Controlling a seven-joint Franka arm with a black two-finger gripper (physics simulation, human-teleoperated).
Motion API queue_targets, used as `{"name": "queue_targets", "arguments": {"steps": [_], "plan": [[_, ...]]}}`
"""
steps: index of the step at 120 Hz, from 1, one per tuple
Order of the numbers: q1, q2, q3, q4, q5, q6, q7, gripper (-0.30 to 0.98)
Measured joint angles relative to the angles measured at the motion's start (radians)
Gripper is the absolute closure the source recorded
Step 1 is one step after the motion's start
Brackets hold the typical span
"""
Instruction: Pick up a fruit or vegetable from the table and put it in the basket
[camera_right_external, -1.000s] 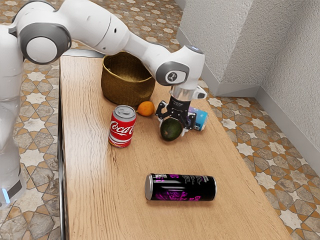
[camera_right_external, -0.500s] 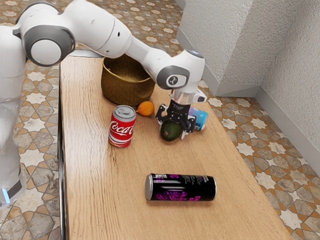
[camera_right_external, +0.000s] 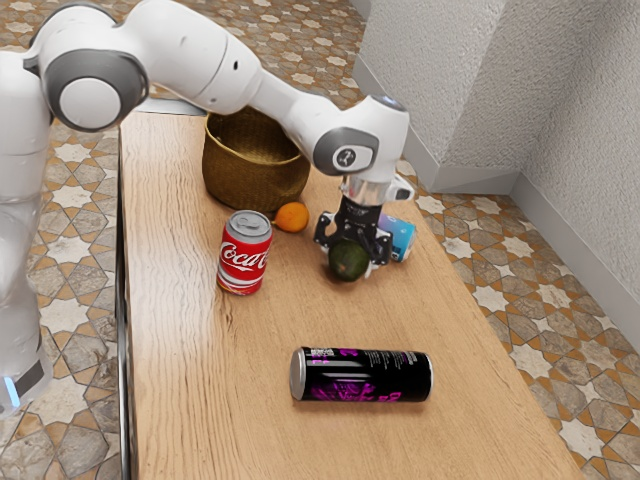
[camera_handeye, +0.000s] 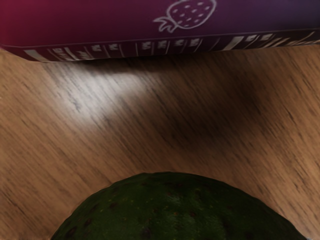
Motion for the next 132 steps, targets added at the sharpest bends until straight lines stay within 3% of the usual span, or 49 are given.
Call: {"name": "queue_targets", "arguments": {"steps": [22, 37, 55, 65, 94, 132], "plan": [[-0.003, -0.036, 0.002, 0.022, 0.015, -0.006, -0.004, 0.49], [-0.015, -0.113, 0.006, 0.051, 0.063, -0.041, -0.006, 0.50], [-0.073, -0.235, 0.086, 0.056, 0.138, -0.169, -0.005, 0.48], [-0.054, -0.269, 0.143, 0.056, 0.170, -0.256, -0.003, 0.49], [0.027, -0.251, 0.261, 0.170, 0.261, -0.383, 0.047, 0.48], [0.114, -0.209, 0.314, 0.180, 0.273, -0.435, 0.141, 0.48]]}}
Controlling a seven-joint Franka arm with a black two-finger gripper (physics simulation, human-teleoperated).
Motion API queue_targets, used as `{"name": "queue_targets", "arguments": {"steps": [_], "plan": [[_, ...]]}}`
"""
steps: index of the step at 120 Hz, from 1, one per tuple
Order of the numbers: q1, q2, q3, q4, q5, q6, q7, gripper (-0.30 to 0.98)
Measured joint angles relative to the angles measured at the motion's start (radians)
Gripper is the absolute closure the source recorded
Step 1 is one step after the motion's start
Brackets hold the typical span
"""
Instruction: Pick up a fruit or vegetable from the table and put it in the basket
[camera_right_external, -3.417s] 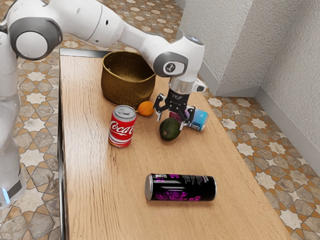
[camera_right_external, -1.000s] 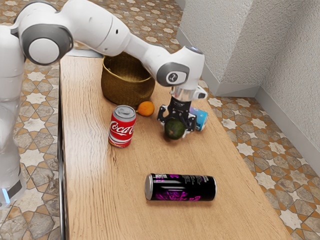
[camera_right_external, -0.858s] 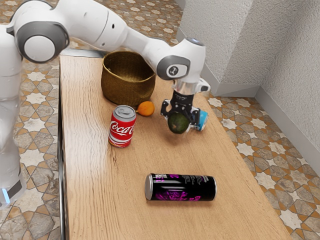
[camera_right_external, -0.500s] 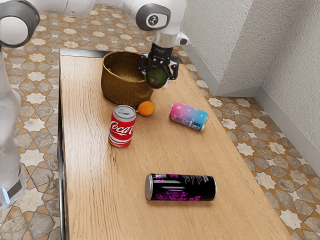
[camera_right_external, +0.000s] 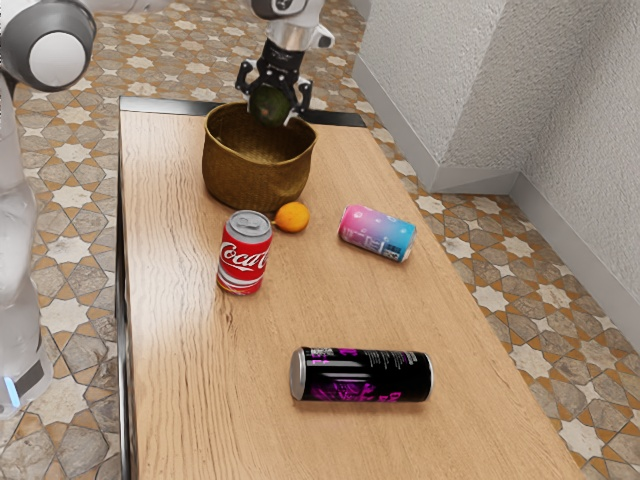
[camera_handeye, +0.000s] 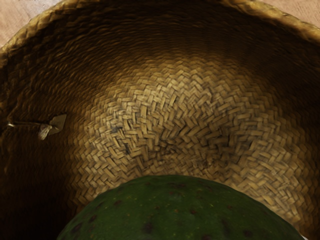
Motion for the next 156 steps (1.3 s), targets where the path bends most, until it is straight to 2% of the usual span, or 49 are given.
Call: {"name": "queue_targets", "arguments": {"steps": [30, 40, 51, 74, 118, 143, 149, 156], "plan": [[0.003, 0.033, 0.033, 0.002, -0.025, -0.004, 0.063, 0.49], [0.051, 0.039, -0.006, 0.002, -0.036, -0.001, 0.084, 0.26], [0.057, 0.041, -0.004, 0.003, -0.048, 0.003, 0.105, 0.20], [0.068, 0.043, -0.006, 0.002, -0.062, 0.030, 0.147, 0.23], [0.042, 0.069, -0.004, -0.002, -0.095, 0.081, 0.208, 0.06], [0.007, 0.067, -0.005, 0.001, -0.095, 0.088, 0.231, 0.01], [0.011, 0.039, -0.022, 0.005, -0.090, 0.086, 0.235, 0.01], [0.110, 0.006, -0.140, 0.031, -0.054, 0.078, 0.241, 0.01]]}}
